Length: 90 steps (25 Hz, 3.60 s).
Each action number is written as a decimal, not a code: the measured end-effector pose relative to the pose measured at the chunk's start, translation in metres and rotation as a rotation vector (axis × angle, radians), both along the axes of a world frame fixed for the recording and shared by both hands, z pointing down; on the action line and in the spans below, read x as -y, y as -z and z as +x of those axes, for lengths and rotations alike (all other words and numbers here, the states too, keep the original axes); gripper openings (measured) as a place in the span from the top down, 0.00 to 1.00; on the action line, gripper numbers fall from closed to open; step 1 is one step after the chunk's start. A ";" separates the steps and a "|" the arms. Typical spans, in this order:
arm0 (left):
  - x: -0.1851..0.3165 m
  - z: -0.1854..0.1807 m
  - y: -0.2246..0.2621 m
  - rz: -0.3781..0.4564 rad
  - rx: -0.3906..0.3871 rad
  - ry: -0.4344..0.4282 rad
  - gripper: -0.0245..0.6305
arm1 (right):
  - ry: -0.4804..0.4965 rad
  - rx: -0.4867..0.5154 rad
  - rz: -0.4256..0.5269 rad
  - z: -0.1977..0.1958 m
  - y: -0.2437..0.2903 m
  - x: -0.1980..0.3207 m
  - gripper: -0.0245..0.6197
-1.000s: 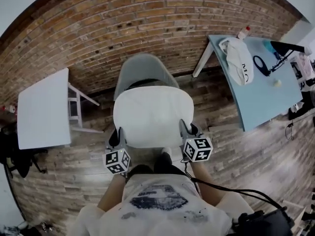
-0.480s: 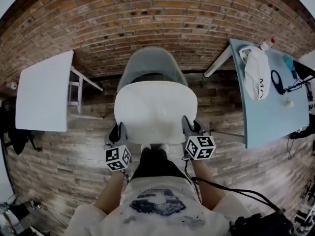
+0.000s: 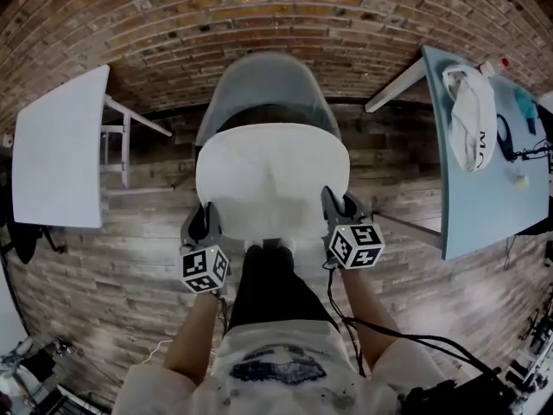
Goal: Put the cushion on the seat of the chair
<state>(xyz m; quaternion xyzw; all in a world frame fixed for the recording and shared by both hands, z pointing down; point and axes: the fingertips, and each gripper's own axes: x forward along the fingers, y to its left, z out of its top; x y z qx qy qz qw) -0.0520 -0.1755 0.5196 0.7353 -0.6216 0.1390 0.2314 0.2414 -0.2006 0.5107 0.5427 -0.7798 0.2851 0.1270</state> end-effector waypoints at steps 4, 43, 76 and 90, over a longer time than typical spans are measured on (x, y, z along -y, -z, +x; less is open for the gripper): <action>0.011 -0.004 -0.030 -0.012 0.007 0.000 0.89 | 0.009 -0.003 -0.010 -0.004 -0.030 0.012 0.89; 0.036 -0.016 -0.313 -0.170 0.081 0.009 0.89 | 0.046 0.026 -0.169 -0.010 -0.328 0.048 0.88; 0.031 -0.037 -0.380 -0.306 0.138 0.012 0.81 | -0.126 -0.078 -0.249 0.027 -0.378 0.042 0.61; 0.032 -0.035 -0.348 -0.267 0.148 -0.005 0.80 | -0.155 -0.069 -0.200 0.029 -0.338 0.030 0.55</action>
